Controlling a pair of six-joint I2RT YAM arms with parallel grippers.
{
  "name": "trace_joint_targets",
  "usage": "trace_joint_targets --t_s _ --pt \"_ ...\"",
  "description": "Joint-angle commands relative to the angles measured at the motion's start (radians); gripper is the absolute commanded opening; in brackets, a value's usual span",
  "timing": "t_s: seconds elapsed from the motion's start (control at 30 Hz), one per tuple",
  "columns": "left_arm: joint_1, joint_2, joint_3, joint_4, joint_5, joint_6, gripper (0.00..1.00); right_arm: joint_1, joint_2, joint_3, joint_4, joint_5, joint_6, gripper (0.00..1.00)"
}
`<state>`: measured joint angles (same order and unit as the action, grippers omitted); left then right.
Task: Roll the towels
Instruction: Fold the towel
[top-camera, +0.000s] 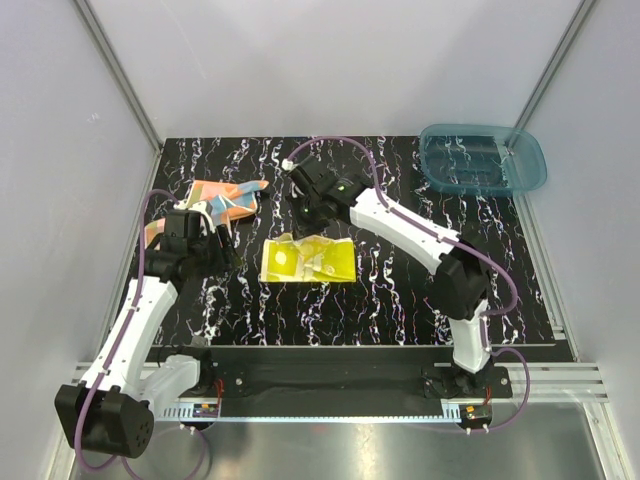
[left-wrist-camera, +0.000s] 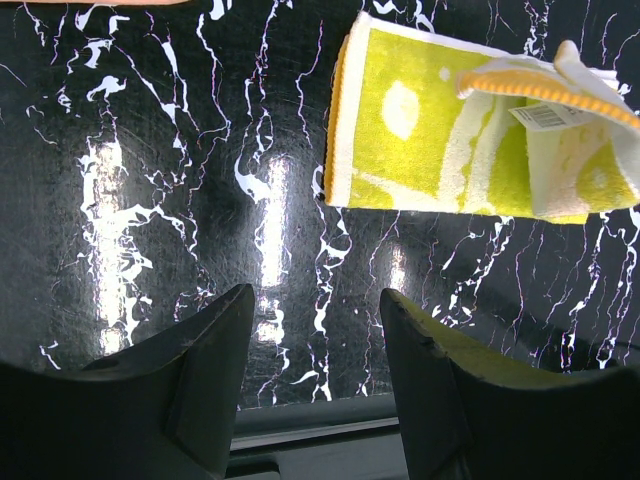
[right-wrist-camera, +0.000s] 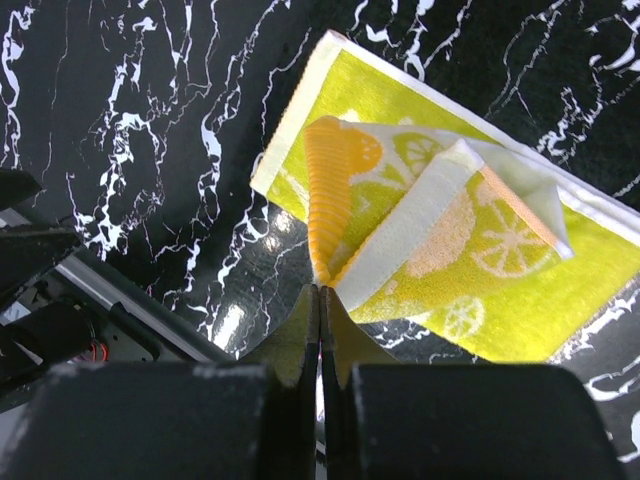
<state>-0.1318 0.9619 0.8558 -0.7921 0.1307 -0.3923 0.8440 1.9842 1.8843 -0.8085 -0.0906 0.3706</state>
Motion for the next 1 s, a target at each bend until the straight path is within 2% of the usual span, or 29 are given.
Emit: trace_joint_targets --t_s 0.0,0.27,0.43,0.47,0.5,0.6,0.63,0.73,0.83,0.97 --pt "0.001 -0.012 0.005 0.024 -0.013 -0.005 0.58 0.021 0.034 0.067 0.017 0.002 0.011 0.0" --pt "0.001 -0.008 0.005 0.022 -0.014 -0.006 0.58 0.05 0.113 0.067 0.077 -0.021 0.037 0.0" --pt "0.001 -0.008 0.003 0.019 -0.02 -0.01 0.58 0.102 0.221 0.048 0.163 -0.067 0.057 0.01" --pt "0.001 -0.008 0.003 0.019 -0.025 -0.01 0.58 0.11 0.243 0.053 0.17 -0.072 0.057 0.06" --pt "0.001 -0.008 0.005 0.019 -0.028 -0.011 0.58 0.118 0.277 0.059 0.187 -0.083 0.06 0.16" --pt "0.001 -0.002 0.005 0.019 -0.031 -0.013 0.58 0.125 0.315 0.068 0.222 -0.112 0.073 0.37" --pt "0.001 0.001 0.003 0.017 -0.031 -0.013 0.58 0.127 0.315 0.073 0.226 -0.109 0.073 0.5" --pt "0.001 0.009 0.006 0.013 -0.039 -0.016 0.58 0.127 0.303 0.104 0.206 -0.071 0.062 0.7" --pt "0.001 0.011 0.008 0.01 -0.062 -0.017 0.58 0.124 0.252 0.139 0.16 -0.011 0.028 0.8" --pt "0.001 0.015 0.02 0.004 -0.115 -0.017 0.58 0.113 0.107 0.128 0.127 0.032 0.005 0.91"
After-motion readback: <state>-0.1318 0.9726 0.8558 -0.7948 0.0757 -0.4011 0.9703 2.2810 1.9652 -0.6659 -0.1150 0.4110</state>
